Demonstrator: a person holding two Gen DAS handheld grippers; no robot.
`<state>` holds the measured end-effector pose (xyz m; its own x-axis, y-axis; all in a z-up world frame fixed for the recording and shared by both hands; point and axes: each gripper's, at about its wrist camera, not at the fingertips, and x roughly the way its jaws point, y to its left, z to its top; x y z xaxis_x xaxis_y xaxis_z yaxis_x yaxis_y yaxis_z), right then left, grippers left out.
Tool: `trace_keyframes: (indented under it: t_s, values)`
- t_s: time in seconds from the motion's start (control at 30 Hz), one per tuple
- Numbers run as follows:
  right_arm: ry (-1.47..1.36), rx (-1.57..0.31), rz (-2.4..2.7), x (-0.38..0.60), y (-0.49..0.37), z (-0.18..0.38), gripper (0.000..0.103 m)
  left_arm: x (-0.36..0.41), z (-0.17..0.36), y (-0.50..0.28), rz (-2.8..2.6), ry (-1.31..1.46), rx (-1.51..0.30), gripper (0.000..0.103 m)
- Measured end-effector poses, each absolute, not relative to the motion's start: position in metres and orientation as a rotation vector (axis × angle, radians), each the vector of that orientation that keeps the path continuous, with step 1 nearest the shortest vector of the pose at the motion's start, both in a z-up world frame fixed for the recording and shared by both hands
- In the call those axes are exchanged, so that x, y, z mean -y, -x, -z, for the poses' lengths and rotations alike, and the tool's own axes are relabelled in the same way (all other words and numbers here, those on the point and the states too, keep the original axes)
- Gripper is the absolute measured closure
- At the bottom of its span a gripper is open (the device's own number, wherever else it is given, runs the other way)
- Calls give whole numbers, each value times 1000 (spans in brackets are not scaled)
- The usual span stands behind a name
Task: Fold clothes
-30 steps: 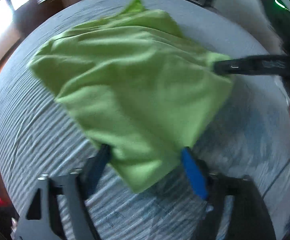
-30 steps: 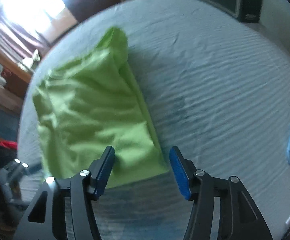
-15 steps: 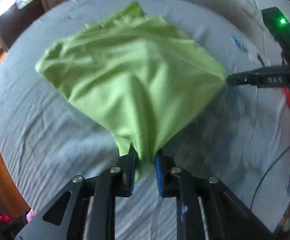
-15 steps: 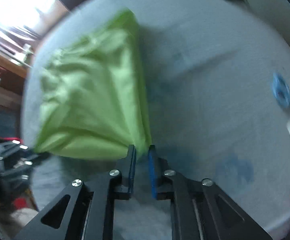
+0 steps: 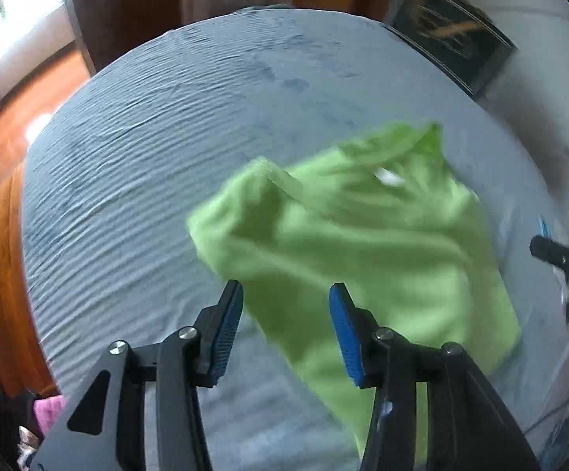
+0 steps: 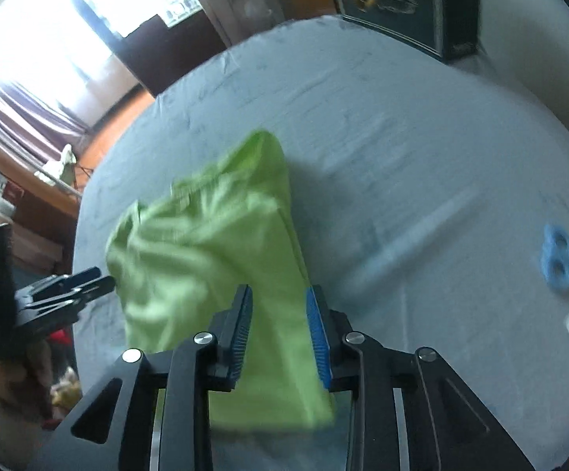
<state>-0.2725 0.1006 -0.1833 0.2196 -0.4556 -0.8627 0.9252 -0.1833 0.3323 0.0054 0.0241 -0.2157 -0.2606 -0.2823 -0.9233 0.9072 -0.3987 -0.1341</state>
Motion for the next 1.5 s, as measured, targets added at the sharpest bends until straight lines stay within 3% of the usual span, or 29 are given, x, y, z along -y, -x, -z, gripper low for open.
trace_keyframes:
  t_s: [0.1, 0.17, 0.3, 0.53, 0.77, 0.87, 1.07, 1.13, 1.23, 1.3, 1.4, 1.43, 1.5]
  values:
    - [-1153, -549, 1293, -72, 263, 199, 75, -5, 227, 1, 1800, -1120, -876, 58]
    - [-1160, -570, 1220, -54, 257, 216, 83, 6, 236, 8, 1769, -1163, -819, 58]
    - [-1130, -779, 1410, -33, 261, 241, 86, 15, 235, 12, 1736, -1179, -744, 58]
    - [-1048, -571, 1321, -7, 258, 182, 79, -16, 202, 11, 1868, -1100, -844, 57]
    - [-1159, -670, 1359, 21, 269, 197, 78, -53, 236, 30, 1911, -1309, -812, 57]
    - [-1180, -624, 1373, -19, 276, 181, 78, -63, 231, 23, 1914, -1326, -749, 48]
    - [-1191, -623, 1395, -138, 273, 146, 68, -93, 212, 6, 1967, -1276, -876, 45]
    - [-1236, -623, 1412, -175, 273, 153, 57, -107, 214, 9, 1978, -1284, -908, 45]
    - [-1253, -624, 1422, -211, 275, 172, 48, -131, 223, 18, 2008, -1324, -931, 45]
    - [-1227, -610, 1428, -216, 269, 180, 48, -141, 232, 22, 2022, -1348, -921, 45]
    - [-1194, -621, 1407, -210, 255, 196, 50, -144, 233, 21, 1993, -1403, -848, 57]
    - [-1193, -665, 1427, -211, 251, 200, 61, -145, 233, 19, 1980, -1430, -839, 57]
    - [-1193, -746, 1483, -215, 247, 203, 70, -143, 225, 9, 1970, -1461, -826, 57]
